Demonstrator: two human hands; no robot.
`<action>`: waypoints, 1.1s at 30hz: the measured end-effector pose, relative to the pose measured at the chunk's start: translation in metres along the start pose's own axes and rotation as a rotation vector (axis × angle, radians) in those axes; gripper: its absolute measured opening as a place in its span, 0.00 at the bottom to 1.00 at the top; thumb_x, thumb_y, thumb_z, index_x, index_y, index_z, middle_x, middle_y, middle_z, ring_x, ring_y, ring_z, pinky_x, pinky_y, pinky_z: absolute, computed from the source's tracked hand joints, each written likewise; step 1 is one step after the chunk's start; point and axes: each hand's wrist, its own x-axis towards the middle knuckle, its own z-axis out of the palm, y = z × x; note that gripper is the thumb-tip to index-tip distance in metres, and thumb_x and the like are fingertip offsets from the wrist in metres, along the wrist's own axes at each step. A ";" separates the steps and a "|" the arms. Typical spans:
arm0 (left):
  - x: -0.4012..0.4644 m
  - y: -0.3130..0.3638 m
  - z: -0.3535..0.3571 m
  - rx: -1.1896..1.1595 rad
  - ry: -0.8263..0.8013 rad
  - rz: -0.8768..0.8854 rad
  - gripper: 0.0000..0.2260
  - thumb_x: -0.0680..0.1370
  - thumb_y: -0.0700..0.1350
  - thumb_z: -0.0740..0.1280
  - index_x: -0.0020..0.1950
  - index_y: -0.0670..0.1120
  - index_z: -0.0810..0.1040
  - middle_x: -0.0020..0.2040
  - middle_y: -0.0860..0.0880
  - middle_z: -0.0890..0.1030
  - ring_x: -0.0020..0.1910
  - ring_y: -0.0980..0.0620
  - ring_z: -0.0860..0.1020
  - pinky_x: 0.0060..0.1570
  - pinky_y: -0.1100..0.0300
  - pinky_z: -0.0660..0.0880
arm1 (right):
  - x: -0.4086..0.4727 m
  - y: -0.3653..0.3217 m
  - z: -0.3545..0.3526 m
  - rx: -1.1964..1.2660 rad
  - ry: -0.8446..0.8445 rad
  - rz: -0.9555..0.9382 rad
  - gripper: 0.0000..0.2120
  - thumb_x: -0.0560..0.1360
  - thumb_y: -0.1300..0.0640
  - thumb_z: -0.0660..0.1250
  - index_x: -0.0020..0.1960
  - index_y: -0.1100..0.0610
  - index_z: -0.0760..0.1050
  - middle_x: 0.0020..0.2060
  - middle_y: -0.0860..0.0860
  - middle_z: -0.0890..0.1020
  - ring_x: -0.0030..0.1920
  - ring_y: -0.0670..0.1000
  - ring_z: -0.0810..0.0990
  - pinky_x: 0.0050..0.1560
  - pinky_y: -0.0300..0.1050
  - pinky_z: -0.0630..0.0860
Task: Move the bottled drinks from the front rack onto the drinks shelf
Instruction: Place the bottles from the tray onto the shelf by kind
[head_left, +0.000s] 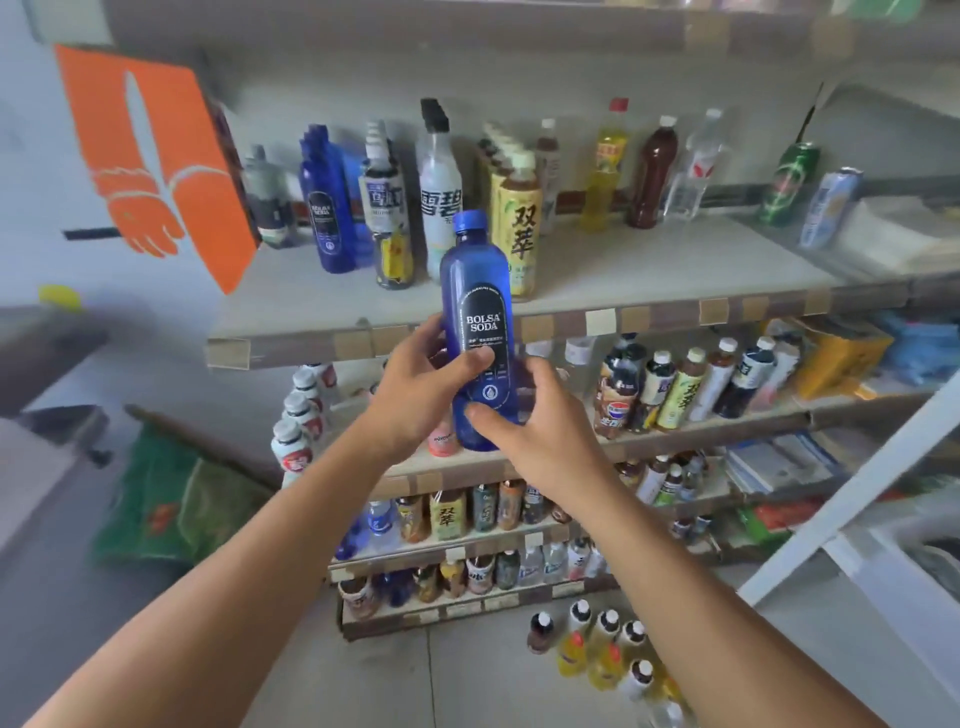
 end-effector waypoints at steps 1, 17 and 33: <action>0.002 0.002 -0.015 0.009 0.006 0.007 0.19 0.74 0.38 0.71 0.65 0.42 0.75 0.52 0.44 0.83 0.50 0.49 0.82 0.48 0.57 0.80 | 0.007 -0.007 0.012 -0.007 -0.013 0.007 0.23 0.71 0.49 0.75 0.60 0.47 0.67 0.51 0.40 0.79 0.47 0.33 0.78 0.44 0.28 0.71; 0.062 0.016 -0.200 0.082 0.000 0.112 0.23 0.70 0.43 0.73 0.64 0.45 0.76 0.55 0.40 0.83 0.51 0.45 0.82 0.50 0.53 0.80 | 0.103 -0.094 0.176 -0.190 0.054 0.093 0.24 0.69 0.42 0.72 0.58 0.50 0.67 0.49 0.46 0.79 0.47 0.50 0.79 0.43 0.45 0.77; 0.144 0.012 -0.251 0.314 0.122 0.118 0.12 0.80 0.47 0.66 0.63 0.49 0.75 0.54 0.52 0.81 0.50 0.59 0.81 0.48 0.70 0.75 | 0.198 -0.088 0.218 -0.182 0.192 0.052 0.21 0.71 0.47 0.72 0.58 0.51 0.68 0.46 0.46 0.79 0.49 0.55 0.79 0.41 0.45 0.70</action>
